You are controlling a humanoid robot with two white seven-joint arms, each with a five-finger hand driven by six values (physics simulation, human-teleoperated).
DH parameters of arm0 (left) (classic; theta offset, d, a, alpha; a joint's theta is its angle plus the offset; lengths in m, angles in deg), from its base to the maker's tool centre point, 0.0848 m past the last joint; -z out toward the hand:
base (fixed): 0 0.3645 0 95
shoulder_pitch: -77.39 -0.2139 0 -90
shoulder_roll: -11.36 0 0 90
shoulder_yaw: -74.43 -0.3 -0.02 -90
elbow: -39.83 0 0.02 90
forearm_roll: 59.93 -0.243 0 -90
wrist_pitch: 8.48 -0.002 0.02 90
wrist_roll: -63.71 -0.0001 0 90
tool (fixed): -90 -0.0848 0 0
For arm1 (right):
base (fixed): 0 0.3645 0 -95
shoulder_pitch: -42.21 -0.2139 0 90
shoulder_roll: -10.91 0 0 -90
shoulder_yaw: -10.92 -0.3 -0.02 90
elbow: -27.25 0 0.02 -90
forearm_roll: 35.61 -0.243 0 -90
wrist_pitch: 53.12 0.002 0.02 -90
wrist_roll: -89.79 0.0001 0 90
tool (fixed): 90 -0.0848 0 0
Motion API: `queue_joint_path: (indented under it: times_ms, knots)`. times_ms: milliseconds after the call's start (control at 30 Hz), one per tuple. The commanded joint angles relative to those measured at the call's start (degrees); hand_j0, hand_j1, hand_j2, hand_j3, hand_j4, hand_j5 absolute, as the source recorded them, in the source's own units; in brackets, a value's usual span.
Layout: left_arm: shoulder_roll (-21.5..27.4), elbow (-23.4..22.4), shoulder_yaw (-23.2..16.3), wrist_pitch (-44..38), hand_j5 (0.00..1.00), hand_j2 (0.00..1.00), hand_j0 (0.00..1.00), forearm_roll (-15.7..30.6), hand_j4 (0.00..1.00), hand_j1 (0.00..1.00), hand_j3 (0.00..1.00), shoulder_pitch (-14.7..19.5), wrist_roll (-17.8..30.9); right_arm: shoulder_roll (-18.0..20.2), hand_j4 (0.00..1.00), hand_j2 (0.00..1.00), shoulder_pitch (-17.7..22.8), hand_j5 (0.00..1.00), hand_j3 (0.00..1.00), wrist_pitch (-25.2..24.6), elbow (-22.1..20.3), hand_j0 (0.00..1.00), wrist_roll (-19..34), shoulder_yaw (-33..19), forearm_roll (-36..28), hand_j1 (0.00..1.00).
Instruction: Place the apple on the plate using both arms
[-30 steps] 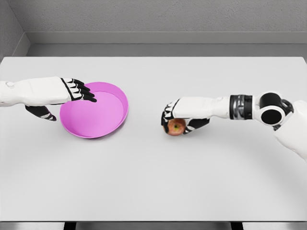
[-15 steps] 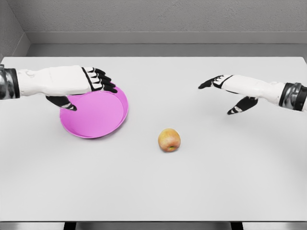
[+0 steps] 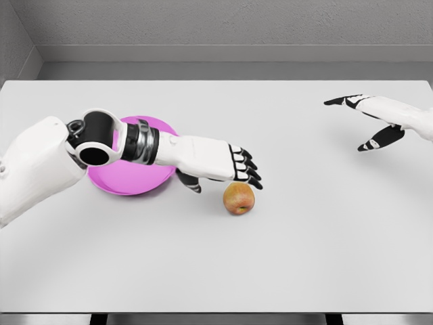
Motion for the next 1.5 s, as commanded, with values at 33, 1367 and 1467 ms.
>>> queue_joint_path:
  times_ms: [33, 1367, 1467]
  knots:
    - [-1.39, -1.83, -0.6, -0.15, 1.0, 1.0, 1.0, 0.07, 1.0, 1.0, 1.0, 0.0, 0.13, 0.11, 1.0, 1.0, -0.35, 1.0, 1.0, -0.16, -0.06, 1.0, -0.02, -0.03, -0.42, 1.0]
    - [-4.9, -4.46, -3.23, -0.15, 0.93, 0.93, 0.93, -1.6, 0.93, 0.93, 0.93, -0.7, 0.13, 0.2, 1.0, 1.0, -0.09, 1.0, 1.0, -0.16, -1.12, 1.0, -0.02, 0.23, -0.33, 1.0]
    - [-5.61, -5.69, -3.23, -0.15, 0.93, 0.93, 0.93, -1.77, 0.93, 0.93, 0.93, -0.7, 0.13, 0.2, 1.0, 1.0, 0.0, 1.0, 1.0, -0.16, -1.2, 1.0, -0.02, 0.23, -0.33, 1.0]
